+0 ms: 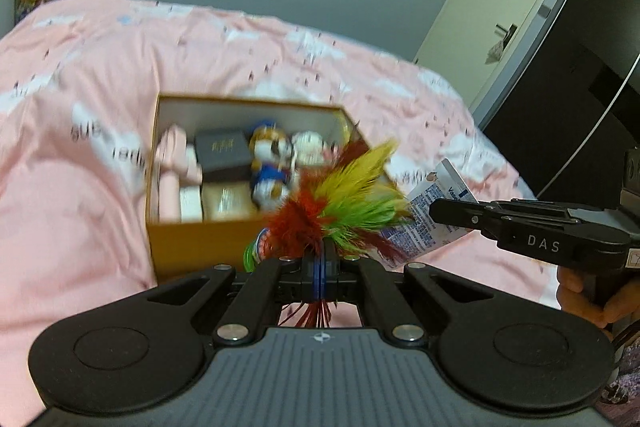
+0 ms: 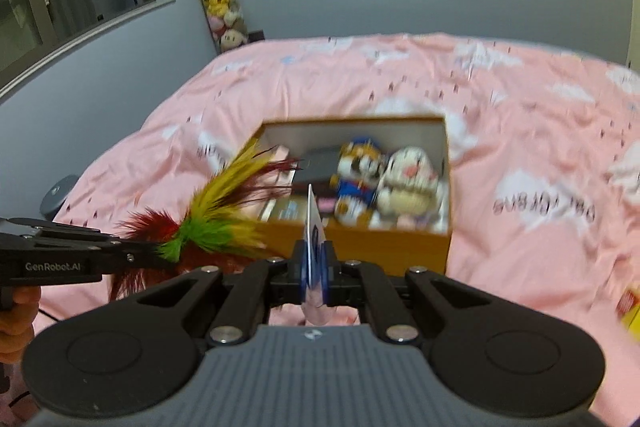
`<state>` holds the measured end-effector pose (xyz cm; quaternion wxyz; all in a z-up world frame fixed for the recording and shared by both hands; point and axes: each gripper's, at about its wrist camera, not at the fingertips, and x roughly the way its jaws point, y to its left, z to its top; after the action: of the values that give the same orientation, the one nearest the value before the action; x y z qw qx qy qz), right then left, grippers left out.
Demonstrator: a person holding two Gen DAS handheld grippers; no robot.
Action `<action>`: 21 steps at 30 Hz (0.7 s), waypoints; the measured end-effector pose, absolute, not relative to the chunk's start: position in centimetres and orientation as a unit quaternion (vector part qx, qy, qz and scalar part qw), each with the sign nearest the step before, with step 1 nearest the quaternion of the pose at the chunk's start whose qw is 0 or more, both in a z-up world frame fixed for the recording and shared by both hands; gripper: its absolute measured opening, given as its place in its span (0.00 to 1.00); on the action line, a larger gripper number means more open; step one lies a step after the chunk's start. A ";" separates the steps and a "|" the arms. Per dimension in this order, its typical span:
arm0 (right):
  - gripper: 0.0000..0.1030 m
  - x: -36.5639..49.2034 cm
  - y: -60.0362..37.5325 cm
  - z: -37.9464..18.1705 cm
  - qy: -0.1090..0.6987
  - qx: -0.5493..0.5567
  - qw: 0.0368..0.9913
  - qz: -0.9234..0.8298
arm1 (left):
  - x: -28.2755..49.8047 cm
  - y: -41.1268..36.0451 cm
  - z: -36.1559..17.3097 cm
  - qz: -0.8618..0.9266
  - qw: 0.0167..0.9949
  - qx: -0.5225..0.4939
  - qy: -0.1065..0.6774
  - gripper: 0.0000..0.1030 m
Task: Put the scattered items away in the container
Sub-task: 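Lift the feather toy with the left tool while the right tool lifts the lotion tube, then carry the feather toy and lotion tube over the orange box and lower them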
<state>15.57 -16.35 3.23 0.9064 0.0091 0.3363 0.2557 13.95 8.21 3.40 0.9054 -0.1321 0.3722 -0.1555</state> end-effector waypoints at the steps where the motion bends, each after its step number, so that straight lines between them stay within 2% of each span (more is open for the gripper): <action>1: 0.07 16.0 -16.4 3.7 0.329 0.009 0.909 0.255 | 14.5 8.3 3.9 -0.156 0.908 -0.134 0.366 0.01; 11: 0.07 21.4 -15.8 6.1 0.296 0.013 0.924 0.242 | 20.6 7.6 5.1 -0.172 0.914 -0.140 0.340 0.01; 21: 0.07 26.4 -15.3 2.9 0.338 0.010 0.915 0.220 | 26.7 6.6 -0.9 -0.188 0.877 -0.190 0.399 0.01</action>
<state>26.45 -15.26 2.87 0.9150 0.0097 0.3382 0.2199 26.69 6.62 -0.87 0.8771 -0.1899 0.3990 -0.1883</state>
